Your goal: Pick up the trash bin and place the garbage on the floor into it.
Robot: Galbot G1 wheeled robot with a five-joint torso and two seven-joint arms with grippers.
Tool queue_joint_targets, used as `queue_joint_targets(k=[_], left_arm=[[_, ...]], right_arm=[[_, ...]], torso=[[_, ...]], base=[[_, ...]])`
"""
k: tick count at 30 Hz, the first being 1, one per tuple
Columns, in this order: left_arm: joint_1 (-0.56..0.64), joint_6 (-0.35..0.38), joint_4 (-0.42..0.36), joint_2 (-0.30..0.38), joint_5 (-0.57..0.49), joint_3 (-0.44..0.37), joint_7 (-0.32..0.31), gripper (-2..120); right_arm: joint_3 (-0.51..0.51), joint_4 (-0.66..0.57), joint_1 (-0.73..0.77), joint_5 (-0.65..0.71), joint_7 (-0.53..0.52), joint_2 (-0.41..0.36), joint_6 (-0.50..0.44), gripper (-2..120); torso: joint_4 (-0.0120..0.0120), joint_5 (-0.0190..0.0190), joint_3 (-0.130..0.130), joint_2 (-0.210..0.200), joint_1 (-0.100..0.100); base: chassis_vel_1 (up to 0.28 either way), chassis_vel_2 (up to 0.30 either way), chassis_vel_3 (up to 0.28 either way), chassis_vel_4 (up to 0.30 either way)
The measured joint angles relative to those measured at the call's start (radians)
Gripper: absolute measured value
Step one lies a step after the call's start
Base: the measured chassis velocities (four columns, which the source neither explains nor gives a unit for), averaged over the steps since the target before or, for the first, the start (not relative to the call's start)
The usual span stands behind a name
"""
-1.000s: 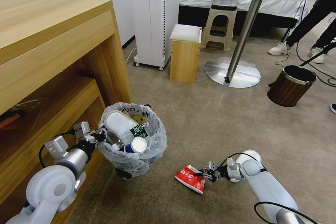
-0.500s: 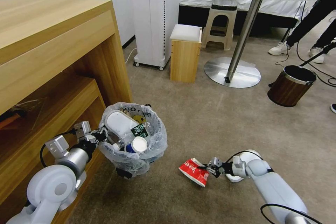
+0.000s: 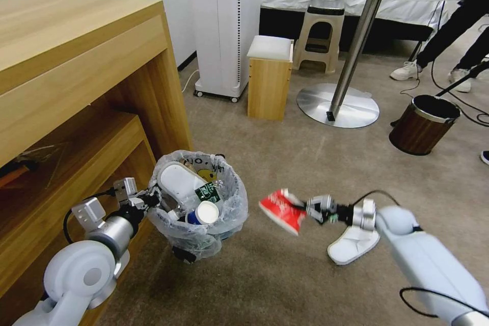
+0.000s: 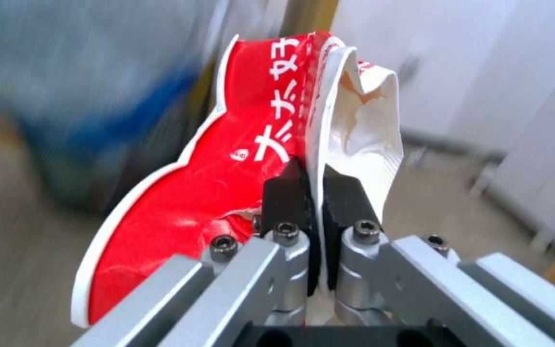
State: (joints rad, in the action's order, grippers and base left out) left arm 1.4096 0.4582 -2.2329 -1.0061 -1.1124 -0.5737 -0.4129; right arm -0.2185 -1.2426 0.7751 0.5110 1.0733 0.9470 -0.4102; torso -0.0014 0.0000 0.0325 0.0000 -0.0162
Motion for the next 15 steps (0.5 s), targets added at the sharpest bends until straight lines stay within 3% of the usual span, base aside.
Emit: queue_joint_targets(k=[6, 15], left_arm=[[-0.003, 0.004, -0.016, 0.008, -0.042, 0.032, -0.005, 3], [-0.015, 0.005, -0.017, 0.021, -0.085, 0.06, -0.005, 3]], right_arm=[[0.025, -0.152, -0.03, 0.18, -0.086, -0.008, 0.026, 0], [0.064, -0.243, -0.095, 0.282, -0.14, -0.006, 0.047, 0]], torso=[[0.0, -0.0001, 0.0, 0.0, 0.0], [0.0, -0.0001, 0.0, 0.0, 0.0]], base=[[0.0, 0.0, 0.0, 0.0], [0.0, 0.0, 0.0, 0.0]])
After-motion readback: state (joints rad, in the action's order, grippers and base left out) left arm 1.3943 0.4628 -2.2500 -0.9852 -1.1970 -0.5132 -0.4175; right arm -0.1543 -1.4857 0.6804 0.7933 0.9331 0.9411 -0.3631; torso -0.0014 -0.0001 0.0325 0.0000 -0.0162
